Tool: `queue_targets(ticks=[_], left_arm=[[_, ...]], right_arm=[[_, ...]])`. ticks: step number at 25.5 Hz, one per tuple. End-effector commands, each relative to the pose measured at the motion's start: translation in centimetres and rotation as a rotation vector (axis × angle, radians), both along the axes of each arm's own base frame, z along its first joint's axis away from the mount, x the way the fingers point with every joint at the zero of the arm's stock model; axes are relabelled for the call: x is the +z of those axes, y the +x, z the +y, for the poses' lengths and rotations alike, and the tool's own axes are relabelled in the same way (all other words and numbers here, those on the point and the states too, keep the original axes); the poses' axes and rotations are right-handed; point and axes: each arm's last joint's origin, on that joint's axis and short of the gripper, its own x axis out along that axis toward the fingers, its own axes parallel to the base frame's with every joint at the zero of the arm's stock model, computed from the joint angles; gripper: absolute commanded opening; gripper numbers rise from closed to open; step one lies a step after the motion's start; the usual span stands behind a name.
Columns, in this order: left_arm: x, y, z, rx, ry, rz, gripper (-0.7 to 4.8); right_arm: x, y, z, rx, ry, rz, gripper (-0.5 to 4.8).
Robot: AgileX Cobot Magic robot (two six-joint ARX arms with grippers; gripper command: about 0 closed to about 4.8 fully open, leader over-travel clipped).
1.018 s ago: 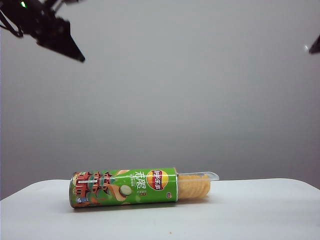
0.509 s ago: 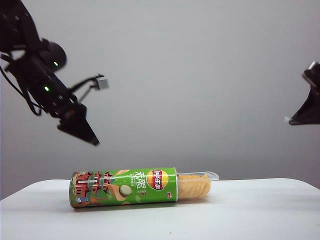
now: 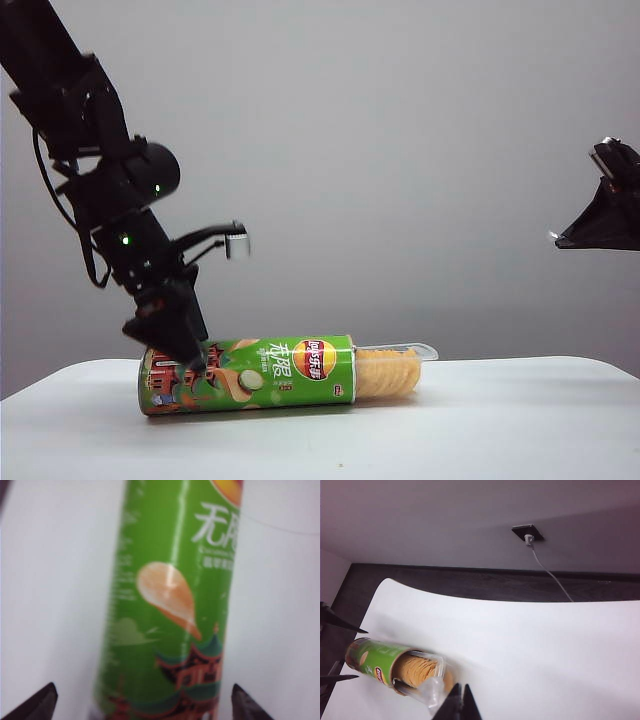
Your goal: Pick up the green tub of chips from the desk, push the transparent container that's holding the chips and has slipped out back in, and finally put the chips back on the desk.
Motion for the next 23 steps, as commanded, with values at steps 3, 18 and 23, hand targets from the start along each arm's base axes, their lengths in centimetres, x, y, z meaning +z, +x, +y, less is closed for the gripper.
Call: queue_targets(ticks=[3,18,23], left_arm=[[-2.4,0.2,-0.6,0.0,0.06,0.037,4.79],[-2.3,0.1,-2.3,0.006,0.112,-0.02,2.41],[0.2,-0.5,-3.3,-0.019,0.093,-0.072,2.41]], right_arm=[[0.2,0.0,0.1,0.008,0.0,-0.007,-0.06],[0.0,-0.2,0.1,0.006,0.003,0.017,-0.04],[-0.1,-0.5,0.1,0.044,0.053,0.045,0.57]])
